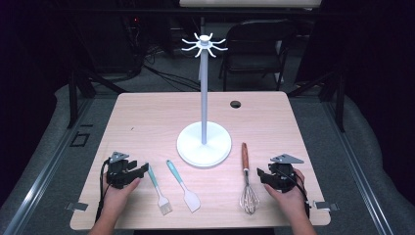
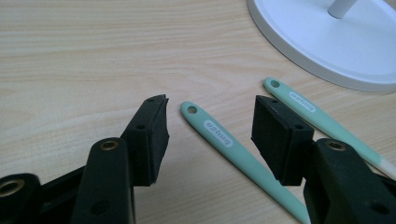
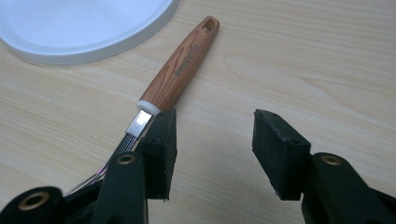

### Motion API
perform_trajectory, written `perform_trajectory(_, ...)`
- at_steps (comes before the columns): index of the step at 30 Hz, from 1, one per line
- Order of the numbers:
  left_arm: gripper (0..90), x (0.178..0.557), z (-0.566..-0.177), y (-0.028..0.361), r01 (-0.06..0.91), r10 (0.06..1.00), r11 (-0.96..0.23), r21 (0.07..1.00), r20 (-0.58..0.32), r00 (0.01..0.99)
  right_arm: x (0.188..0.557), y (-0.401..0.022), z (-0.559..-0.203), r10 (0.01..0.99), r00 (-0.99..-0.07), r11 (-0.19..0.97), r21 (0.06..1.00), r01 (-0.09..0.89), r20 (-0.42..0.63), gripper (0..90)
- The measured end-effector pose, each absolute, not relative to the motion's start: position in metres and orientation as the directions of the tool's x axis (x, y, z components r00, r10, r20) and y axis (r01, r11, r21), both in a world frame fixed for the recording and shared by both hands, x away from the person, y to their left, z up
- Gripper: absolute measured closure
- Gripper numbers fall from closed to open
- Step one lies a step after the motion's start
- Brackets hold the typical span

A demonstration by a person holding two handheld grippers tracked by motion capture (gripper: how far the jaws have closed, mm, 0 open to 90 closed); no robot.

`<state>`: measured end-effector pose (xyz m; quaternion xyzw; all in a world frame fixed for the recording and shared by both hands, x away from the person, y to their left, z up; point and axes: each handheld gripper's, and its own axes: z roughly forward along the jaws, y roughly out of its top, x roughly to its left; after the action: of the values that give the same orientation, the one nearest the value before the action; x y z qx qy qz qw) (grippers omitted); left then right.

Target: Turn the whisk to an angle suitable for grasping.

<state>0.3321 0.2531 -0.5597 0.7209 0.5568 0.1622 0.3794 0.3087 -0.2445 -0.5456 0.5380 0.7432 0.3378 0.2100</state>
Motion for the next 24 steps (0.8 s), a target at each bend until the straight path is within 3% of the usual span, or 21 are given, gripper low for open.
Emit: perform_trajectory(24,52.6,0.32,-0.557,0.258,0.685,0.907,-0.068,0.725,-0.241,0.345,0.329,-0.231,-0.541,0.927,-0.34,0.135,0.701,0.7,0.161,54.2)
